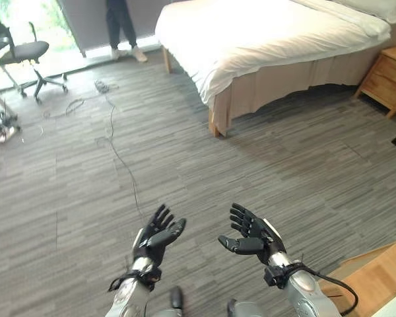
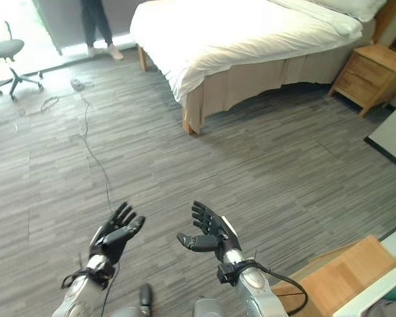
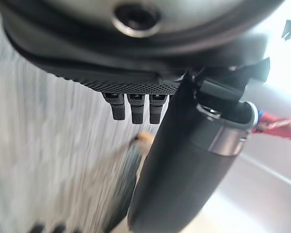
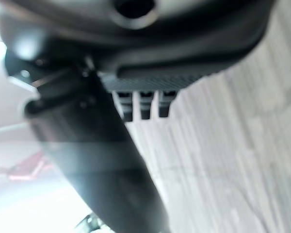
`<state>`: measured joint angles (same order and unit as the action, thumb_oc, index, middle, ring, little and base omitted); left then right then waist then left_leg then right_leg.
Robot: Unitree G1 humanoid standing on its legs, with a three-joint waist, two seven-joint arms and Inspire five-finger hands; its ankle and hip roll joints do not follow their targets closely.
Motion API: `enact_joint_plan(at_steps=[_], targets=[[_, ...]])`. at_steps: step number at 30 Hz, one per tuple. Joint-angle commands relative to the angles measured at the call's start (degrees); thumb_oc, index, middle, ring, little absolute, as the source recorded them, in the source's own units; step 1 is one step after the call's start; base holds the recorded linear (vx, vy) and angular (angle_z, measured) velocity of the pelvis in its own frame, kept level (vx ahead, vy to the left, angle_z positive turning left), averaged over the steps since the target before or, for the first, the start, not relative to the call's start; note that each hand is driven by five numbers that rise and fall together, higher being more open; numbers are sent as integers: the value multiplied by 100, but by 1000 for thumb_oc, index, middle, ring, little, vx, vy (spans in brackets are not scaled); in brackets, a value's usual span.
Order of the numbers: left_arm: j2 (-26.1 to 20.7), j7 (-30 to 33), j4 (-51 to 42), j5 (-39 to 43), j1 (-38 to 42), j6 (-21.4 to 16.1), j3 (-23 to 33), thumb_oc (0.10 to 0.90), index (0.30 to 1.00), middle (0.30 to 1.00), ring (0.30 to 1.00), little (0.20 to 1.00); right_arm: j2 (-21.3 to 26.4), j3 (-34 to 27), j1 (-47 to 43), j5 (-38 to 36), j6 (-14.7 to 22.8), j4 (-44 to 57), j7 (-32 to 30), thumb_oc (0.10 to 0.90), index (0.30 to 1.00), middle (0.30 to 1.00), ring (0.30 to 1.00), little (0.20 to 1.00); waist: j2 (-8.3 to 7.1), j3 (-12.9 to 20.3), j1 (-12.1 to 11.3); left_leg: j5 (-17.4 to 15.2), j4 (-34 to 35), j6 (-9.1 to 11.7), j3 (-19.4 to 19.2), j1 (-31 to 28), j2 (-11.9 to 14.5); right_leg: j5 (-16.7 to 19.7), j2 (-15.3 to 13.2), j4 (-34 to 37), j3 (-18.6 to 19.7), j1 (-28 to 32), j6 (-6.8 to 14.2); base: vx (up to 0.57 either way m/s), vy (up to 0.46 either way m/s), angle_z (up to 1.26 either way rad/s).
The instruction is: Pick up bed clothes into laundry basket.
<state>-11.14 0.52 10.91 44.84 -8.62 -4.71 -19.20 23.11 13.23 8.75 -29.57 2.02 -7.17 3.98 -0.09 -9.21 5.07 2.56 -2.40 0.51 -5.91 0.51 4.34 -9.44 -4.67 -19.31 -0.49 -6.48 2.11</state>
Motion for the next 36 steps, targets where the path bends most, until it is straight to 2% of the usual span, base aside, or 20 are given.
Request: enact_joint_plan(at_steps=[1,2,3,6,9,14,17,19,21,22,27,31,36], targets=[[-386,-159,-596,-268,561,-397,394,800,900,900,900,900,-452,-161,-449,-340,555,378,-228,800,900,900,900,900,-305,-36,141,-655,-273,66,130,-2,-247,985,-303,1175,-107,329,796,-6,69,29],[-437,-162,-596,-240,502,-400,493,800,900,900,900,900,-634,-130,-460,-628,575,332,-139,800,900,900,900,900,-289,-25,145,-644,-186,58,92,-41,-248,1010,-341,1157,-88,266,820,-20,74,17],[-479,-154,-593,-277,456,-442,604,800,900,900,900,900,-701,-9,-466,-590,544,235,-37,800,900,900,900,900,-297,4,99,-630,-112,52,82,-75,-280,1027,-358,1207,-84,264,819,-4,57,-16],[-500,-116,-626,-337,145,-446,957,800,900,900,900,900,-545,254,-414,17,410,387,63,800,900,900,900,900,-332,86,-52,-637,-13,20,115,-156,-346,1013,-378,1402,-92,353,766,39,30,-14],[-398,40,-644,-242,-123,-495,1261,800,900,900,900,900,-602,279,-340,-143,392,401,89,800,900,900,900,900,-346,148,-161,-612,70,7,103,-238,-385,976,-410,1536,-125,489,743,48,-1,-10],[-443,230,-602,-573,-151,-587,1433,800,900,900,900,900,-542,274,-312,110,386,497,42,800,900,900,900,900,-333,195,-188,-595,114,37,86,-300,-382,974,-423,1665,-166,568,712,-10,-18,5],[-421,329,-708,-782,-156,-668,1501,800,900,900,900,900,-491,-35,-342,249,421,399,-183,800,900,900,900,900,-246,226,-158,-518,345,77,-82,-448,-304,1040,-503,1583,-326,509,781,-8,-52,-6],[-429,359,-750,-854,-169,-696,1615,800,900,900,900,900,-426,-377,-325,340,511,407,-309,800,900,900,900,900,-224,249,-113,-420,411,146,-109,-467,-228,1030,-439,1648,-362,522,739,-15,-88,-18],[-417,335,-754,-854,-206,-710,1645,800,900,900,900,900,-366,-494,-309,411,530,414,-327,800,900,900,900,900,-219,286,-111,-411,452,170,-139,-494,-191,1029,-411,1755,-385,562,721,22,-72,-14],[-379,367,-741,-909,-221,-726,1744,800,900,900,900,900,-223,-763,-362,642,588,376,-508,800,900,900,900,900,-229,367,-92,-403,465,197,-189,-530,-146,1000,-344,1883,-390,625,693,49,-108,-17],[-250,407,-705,-902,-221,-711,1844,800,900,900,900,900,-81,-1499,-233,705,733,322,-777,800,900,900,900,900,-244,438,-12,-400,443,275,-287,-625,21,944,-162,2016,-311,759,601,28,-111,-22],[-223,368,-702,-880,-181,-700,1837,800,900,900,900,900,-156,-1600,-230,627,793,243,-850,800,900,900,900,900,-244,448,44,-400,401,319,-389,-658,120,965,-49,2095,-287,783,574,3,-71,-27],[-78,296,-701,-756,-243,-691,1776,800,900,900,900,900,-359,-1424,7,276,770,182,-645,800,900,900,900,900,-221,481,104,-394,369,367,-404,-723,202,883,40,2118,-287,920,484,5,-45,-10]])
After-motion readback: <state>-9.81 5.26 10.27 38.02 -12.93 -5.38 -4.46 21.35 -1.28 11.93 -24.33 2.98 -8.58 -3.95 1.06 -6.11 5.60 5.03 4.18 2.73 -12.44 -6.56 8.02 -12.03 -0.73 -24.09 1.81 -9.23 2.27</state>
